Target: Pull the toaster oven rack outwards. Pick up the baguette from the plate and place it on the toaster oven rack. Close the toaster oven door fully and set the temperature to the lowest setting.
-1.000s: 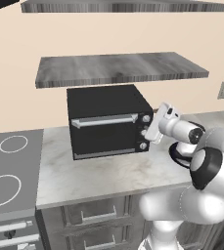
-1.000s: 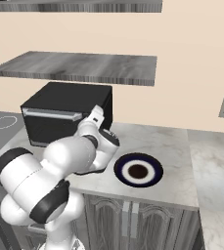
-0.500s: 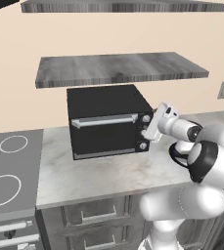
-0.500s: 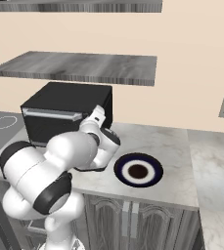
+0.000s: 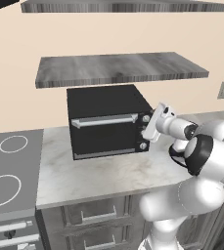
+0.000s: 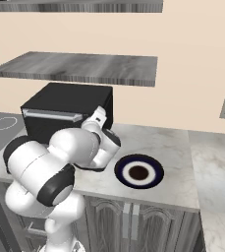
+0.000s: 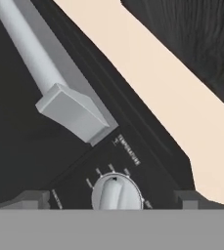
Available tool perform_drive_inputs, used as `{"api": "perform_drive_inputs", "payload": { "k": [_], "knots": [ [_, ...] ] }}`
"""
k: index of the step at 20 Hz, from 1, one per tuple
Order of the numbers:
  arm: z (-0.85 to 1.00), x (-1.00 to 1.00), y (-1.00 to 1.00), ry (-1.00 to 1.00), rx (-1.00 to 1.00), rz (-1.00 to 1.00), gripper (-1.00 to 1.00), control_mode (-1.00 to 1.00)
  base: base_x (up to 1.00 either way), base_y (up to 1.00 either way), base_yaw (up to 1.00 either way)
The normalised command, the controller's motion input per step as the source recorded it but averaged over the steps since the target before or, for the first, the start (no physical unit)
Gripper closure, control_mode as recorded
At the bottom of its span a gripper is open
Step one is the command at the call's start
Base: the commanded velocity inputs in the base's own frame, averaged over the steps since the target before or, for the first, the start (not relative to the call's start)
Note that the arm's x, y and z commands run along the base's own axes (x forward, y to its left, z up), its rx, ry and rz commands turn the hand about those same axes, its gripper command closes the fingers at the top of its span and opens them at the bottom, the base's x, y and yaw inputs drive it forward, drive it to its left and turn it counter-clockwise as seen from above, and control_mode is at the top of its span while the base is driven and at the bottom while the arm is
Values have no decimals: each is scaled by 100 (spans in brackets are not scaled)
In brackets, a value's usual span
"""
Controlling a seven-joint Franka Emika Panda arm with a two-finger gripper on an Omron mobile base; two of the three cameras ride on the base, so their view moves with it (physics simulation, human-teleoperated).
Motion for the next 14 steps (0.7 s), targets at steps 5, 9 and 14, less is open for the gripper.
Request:
{"api": "perform_drive_inputs", "payload": {
  "k": [5,9,14],
  "knots": [
    [-15,22,0,3,0,1,-100,-100,0,0,0],
    [-19,20,0,3,0,1,-100,-100,0,0,0],
    [-24,24,0,2,0,0,-100,-100,0,0,0]
  ]
}}
